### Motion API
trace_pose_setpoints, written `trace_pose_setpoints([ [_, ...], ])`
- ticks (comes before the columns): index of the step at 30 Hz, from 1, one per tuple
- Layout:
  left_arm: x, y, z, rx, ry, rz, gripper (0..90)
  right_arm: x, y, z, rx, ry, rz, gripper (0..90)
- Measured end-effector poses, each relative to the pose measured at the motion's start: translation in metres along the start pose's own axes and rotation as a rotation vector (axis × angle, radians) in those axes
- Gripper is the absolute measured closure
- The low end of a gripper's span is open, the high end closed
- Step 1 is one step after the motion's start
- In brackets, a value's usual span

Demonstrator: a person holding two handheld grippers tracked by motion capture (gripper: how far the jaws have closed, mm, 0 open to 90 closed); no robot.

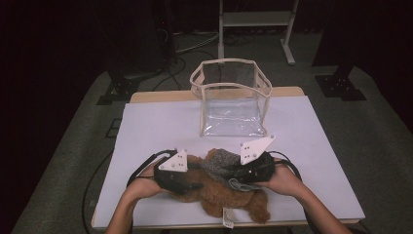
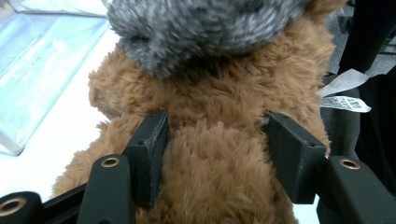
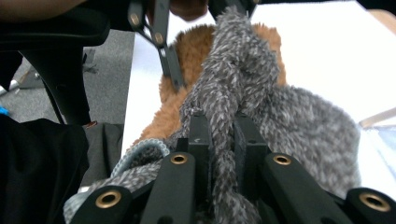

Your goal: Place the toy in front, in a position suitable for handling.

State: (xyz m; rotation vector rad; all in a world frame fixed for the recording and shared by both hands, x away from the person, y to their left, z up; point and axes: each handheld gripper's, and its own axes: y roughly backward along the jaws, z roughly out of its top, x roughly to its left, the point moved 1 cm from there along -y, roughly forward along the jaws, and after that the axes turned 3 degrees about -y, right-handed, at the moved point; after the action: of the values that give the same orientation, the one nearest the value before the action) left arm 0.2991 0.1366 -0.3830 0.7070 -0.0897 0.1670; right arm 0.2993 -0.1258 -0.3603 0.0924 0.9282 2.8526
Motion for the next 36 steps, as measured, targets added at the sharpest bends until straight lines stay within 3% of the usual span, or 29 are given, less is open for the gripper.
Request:
trace_pose_setpoints([
  [10, 0.005, 0.029, -0.003, -0.007, 0.021, 0.059, 38.7, -0.005, 0.018, -0.033, -0.024, -0.076, -0.022, 79.2],
  [16, 0.002, 0.024, -0.015, -0.008, 0.054, 0.0, 42.0, -0.009, 0.021, -0.041, -0.031, -0.107, -0.02, 79.2],
  [21, -0.003, 0.02, -0.021, -0.026, 0.075, -0.034, 44.8, -0.011, 0.019, -0.039, -0.019, -0.097, -0.02, 79.3],
  [30, -0.007, 0.014, -0.02, -0.026, 0.071, -0.036, 44.9, -0.023, 0.016, -0.04, -0.015, -0.119, -0.009, 79.3],
  [36, -0.009, 0.009, -0.018, -0.033, 0.076, -0.04, 45.1, -0.022, 0.016, -0.03, -0.006, -0.102, -0.019, 79.2],
])
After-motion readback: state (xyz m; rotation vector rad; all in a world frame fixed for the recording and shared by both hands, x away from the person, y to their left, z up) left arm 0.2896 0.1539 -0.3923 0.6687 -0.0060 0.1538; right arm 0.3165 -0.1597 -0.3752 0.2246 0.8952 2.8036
